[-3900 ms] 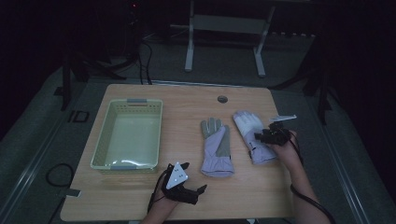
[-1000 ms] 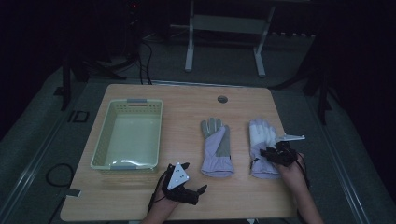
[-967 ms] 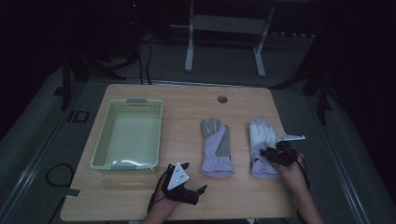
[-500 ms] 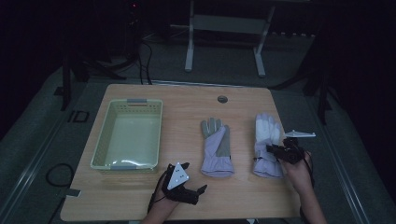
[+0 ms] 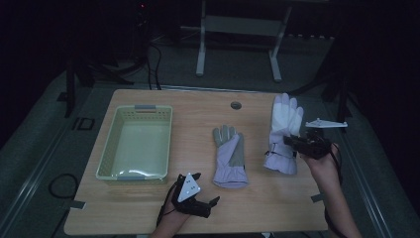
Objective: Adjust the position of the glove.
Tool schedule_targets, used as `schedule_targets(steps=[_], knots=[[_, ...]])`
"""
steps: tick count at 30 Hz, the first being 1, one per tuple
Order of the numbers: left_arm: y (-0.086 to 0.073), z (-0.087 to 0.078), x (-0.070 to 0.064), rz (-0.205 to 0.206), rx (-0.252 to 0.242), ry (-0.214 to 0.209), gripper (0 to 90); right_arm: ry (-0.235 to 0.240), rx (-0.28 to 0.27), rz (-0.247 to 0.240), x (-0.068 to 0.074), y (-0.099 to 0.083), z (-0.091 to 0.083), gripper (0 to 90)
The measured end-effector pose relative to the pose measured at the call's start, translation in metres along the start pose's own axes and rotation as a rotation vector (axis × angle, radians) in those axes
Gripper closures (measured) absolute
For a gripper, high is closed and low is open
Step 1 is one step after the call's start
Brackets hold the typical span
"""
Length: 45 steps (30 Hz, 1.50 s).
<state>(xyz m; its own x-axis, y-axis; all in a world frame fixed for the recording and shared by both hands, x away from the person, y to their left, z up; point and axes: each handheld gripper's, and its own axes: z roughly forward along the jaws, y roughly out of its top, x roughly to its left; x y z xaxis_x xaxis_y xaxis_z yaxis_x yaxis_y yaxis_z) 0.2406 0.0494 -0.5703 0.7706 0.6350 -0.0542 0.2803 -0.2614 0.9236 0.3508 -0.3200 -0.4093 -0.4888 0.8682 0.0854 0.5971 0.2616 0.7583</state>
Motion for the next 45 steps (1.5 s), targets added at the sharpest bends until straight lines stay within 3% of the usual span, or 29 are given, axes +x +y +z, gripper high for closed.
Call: schedule_targets(steps=[11,12,13,18,21,29,33,38,45], knots=[[0.0,0.0,0.0,0.0,-0.002,-0.002,0.9,0.068,0.021,-0.055,0.054,0.033,0.004,78.0],[0.0,0.0,0.0,0.0,-0.002,-0.002,0.9,0.068,0.021,-0.055,0.054,0.033,0.004,78.0],[0.0,0.0,0.0,0.0,-0.002,-0.002,0.9,0.086,0.025,-0.055,0.067,0.036,0.009,77.8],[0.0,0.0,0.0,0.002,-0.003,-0.003,0.9,0.074,0.041,-0.051,0.086,0.04,0.018,77.5],[0.0,0.0,0.0,0.003,-0.003,-0.005,0.9,0.034,0.074,-0.057,0.102,0.04,0.028,77.4],[0.0,0.0,0.0,0.002,-0.004,-0.008,0.9,0.009,0.14,-0.027,0.114,0.027,0.055,76.5],[0.0,0.0,0.0,0.003,-0.004,-0.01,0.9,-0.013,0.162,0.009,0.116,0.022,0.07,76.4],[0.0,0.0,0.0,0.002,-0.004,-0.01,1.0,0.011,0.201,0.03,0.118,0.016,0.088,74.5],[0.0,0.0,-0.001,0.005,-0.004,-0.007,0.9,-0.031,0.283,0.009,0.121,0.009,0.114,74.5]])
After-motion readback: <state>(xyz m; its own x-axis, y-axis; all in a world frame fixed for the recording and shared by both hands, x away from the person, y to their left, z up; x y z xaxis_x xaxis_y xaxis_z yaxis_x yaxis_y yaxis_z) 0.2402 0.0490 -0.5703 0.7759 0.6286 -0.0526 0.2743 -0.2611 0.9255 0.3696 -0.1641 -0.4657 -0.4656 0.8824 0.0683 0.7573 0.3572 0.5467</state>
